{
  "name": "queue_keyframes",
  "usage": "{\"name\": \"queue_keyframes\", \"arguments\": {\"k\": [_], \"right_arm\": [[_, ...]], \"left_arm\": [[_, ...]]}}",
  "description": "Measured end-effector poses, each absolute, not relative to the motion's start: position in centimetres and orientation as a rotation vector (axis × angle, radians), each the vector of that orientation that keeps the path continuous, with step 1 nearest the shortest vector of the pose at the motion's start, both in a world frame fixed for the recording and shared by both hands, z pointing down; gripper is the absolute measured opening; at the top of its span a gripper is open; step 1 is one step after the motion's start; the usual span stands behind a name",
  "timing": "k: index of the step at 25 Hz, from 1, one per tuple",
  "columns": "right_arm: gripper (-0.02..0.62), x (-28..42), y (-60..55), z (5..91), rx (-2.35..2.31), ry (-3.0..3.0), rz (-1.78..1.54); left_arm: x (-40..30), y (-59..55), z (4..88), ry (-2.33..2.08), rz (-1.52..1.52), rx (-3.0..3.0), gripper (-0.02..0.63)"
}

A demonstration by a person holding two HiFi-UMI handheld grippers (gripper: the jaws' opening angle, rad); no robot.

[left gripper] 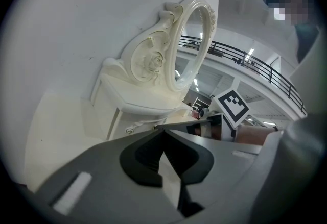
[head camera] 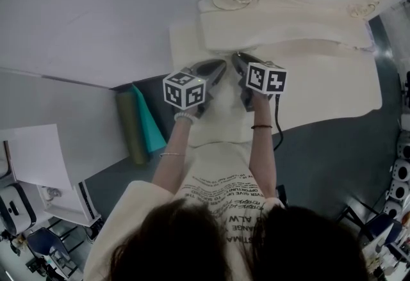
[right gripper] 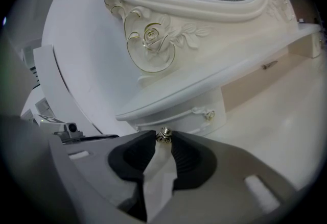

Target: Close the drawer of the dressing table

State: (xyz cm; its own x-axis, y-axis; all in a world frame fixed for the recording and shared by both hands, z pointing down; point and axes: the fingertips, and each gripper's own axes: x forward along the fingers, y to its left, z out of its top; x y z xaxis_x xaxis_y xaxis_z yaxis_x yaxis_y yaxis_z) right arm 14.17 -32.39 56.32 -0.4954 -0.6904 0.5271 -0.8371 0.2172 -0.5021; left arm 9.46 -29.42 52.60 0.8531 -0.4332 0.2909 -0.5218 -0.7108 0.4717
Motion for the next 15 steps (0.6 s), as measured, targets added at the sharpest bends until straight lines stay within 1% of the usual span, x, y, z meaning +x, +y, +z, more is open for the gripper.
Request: {"name": "queue_keyframes", "arguments": {"k": [15], "right_arm": [[0.104,14.37,-33.24,56.39,1.479,-2.292,1.135]], "left_arm": [[9.64,-30.09,52.71,-0.699,0.220,2.476,-0.002]]}}
